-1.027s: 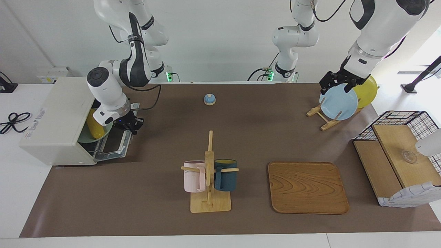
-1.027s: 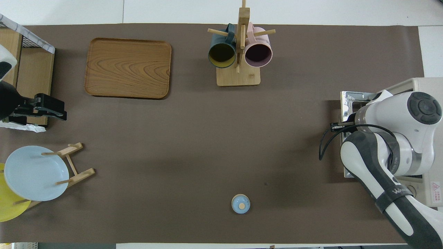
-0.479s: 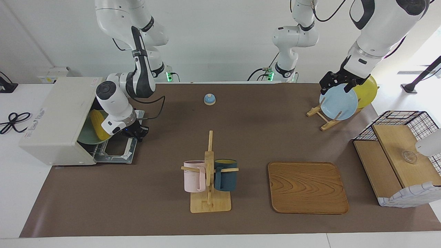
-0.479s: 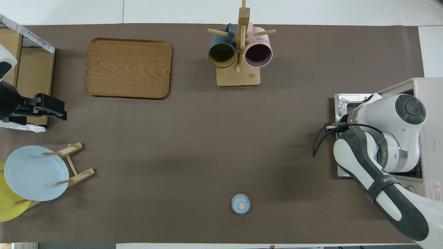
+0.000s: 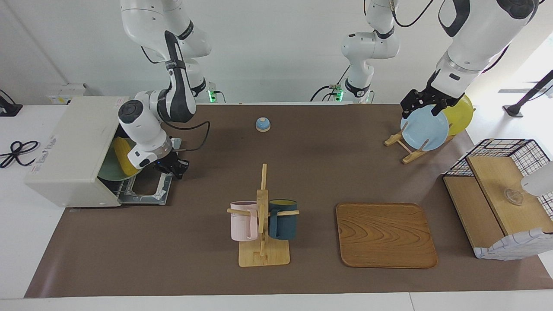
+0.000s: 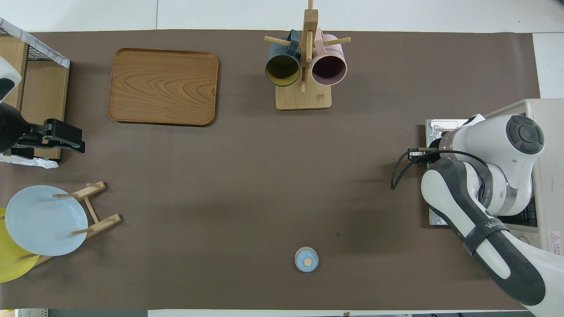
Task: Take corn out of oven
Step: 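Reach into the oven and grasp the green plate with the right gripper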
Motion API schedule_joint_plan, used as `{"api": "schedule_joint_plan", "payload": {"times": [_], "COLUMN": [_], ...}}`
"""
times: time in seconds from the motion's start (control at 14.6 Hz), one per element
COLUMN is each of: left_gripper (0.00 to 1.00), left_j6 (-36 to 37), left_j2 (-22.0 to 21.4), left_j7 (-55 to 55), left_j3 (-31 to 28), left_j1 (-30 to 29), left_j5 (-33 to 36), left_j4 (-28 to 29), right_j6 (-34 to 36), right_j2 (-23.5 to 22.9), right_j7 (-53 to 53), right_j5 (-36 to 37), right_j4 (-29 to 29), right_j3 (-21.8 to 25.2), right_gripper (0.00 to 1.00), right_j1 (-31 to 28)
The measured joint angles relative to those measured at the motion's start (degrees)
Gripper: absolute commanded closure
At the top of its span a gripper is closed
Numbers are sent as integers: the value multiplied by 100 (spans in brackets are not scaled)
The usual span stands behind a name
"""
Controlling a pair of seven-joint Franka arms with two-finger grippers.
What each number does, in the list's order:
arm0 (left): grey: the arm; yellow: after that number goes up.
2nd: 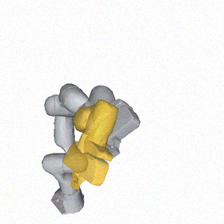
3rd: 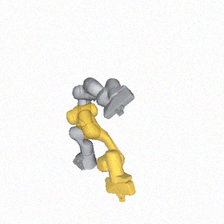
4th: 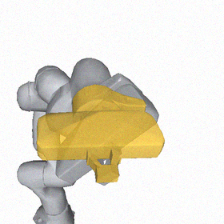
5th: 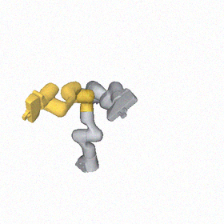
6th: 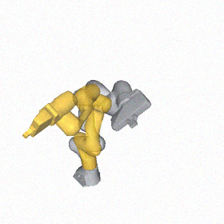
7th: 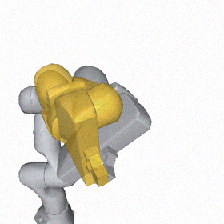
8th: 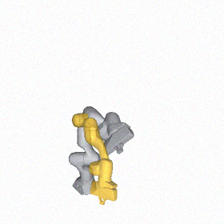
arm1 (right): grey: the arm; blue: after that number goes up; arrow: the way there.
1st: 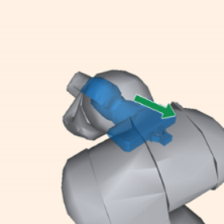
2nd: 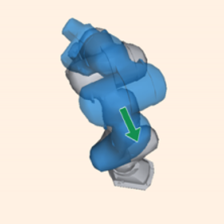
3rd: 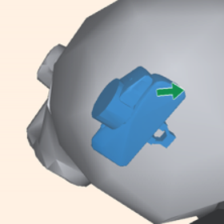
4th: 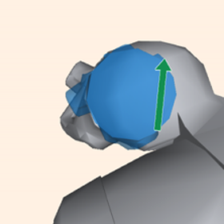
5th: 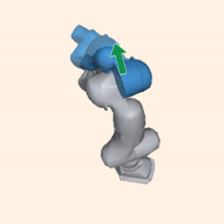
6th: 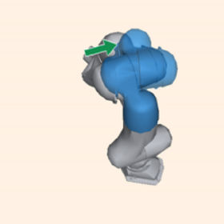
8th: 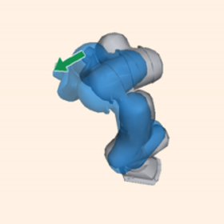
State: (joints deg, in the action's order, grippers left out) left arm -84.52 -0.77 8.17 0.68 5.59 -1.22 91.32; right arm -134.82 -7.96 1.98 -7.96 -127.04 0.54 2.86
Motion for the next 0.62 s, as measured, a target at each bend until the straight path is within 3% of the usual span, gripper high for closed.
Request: {"api": "schedule_joint_plan", "payload": {"times": [0.07, 0.21, 0.41, 0.62], "left_gripper": [0, 0, 0, 0], "left_j6": [0, 0, 0, 0], "left_j2": [0, 0, 0, 0], "left_j7": [0, 0, 0, 1], "left_j3": [0, 0, 0, 0], "left_j1": [0, 0, 0, 0], "left_j5": [0, 0, 0, 0], "left_j4": [0, 0, 0, 0], "right_j6": [173, 628, 1373, 1966], "right_j2": [20, 116, 457, 898], "right_j7": [72, 93, 128, 340], "right_j5": [0, 0, 194, 844], "right_j4": [103, 301, 417, 420], "right_j3": [0, 30, 140, 154], "right_gripper": [100, 74, 73, 71], "right_j1": [50, 48, -8, -284]}}
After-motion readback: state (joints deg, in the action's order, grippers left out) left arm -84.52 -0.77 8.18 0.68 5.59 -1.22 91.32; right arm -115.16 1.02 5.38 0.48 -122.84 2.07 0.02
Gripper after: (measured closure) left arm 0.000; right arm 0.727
